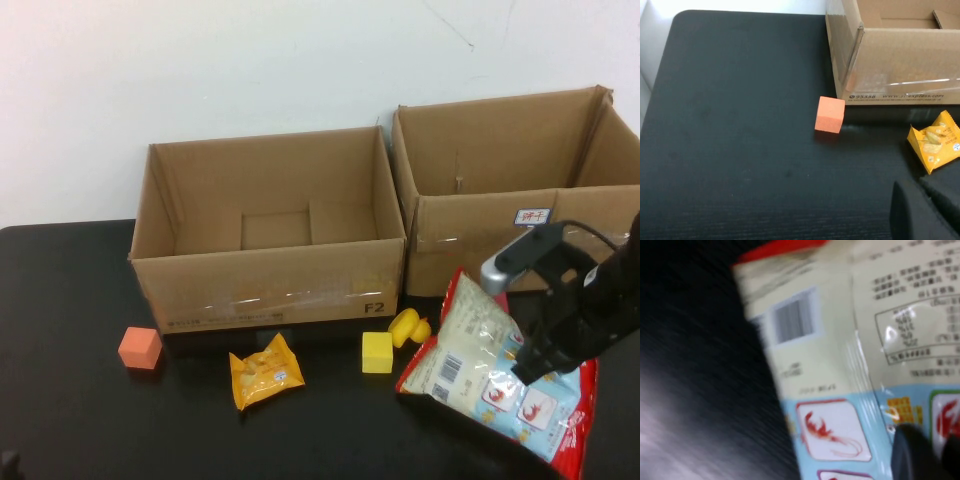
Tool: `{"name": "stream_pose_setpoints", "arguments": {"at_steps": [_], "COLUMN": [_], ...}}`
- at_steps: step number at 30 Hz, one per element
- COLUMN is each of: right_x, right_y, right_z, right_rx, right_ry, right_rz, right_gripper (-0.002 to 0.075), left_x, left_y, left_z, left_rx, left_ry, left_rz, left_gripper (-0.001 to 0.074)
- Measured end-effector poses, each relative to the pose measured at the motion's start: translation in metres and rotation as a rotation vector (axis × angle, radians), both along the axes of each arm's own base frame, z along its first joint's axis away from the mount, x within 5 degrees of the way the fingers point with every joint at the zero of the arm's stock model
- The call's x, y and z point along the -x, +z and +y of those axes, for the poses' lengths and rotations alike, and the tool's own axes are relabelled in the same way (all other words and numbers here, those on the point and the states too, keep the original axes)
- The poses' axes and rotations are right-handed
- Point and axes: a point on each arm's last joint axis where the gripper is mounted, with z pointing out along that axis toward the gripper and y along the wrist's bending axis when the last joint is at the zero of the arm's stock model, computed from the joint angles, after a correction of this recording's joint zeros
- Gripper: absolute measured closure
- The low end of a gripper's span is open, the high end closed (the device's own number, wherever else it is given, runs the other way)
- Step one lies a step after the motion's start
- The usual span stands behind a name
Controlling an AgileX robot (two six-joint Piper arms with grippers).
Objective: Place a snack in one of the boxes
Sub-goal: Pick up the potato chip, then place the potato chip in the potato chip box
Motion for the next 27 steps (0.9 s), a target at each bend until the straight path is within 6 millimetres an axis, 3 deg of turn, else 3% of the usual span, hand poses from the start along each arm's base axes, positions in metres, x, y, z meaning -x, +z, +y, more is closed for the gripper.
{"name": "stream_pose_setpoints", "arguments": {"at_steps": [4,17,23,25,27], "right_x": [0.009,0.034,0.013,-0.005,-0.021], "right_y": [0.036,0.108,0.163,0.189,0.198], "right_z": [0.003,0.012,0.033,0.050,0.065], "right_rx": [-0.088,-0.299,-0.408,-0.439,-0.457], "right_ry": [0.018,0.101,0.179,0.209,0.225], "right_rz": [-0.068,-0.218,-0.382,-0.478,-0.530], "right_gripper": [0.0715,0.0717,0.0718,0.0718,0.0718], "left_x": [0.000,0.000,0.000,0.000,0.000], "left_y": [0.000,0.000,0.000,0.000,0.000], "left_z": [0.000,0.000,0.000,0.000,0.000], "left_rx": [0.000,0.005,0.006,0.006,0.006], "left_ry": [0.000,0.000,0.000,0.000,0.000], "left_rz": [0.000,0.000,0.000,0.000,0.000], "left_gripper": [0.0736,0.0737,0.0737,0.0737,0.0737]}}
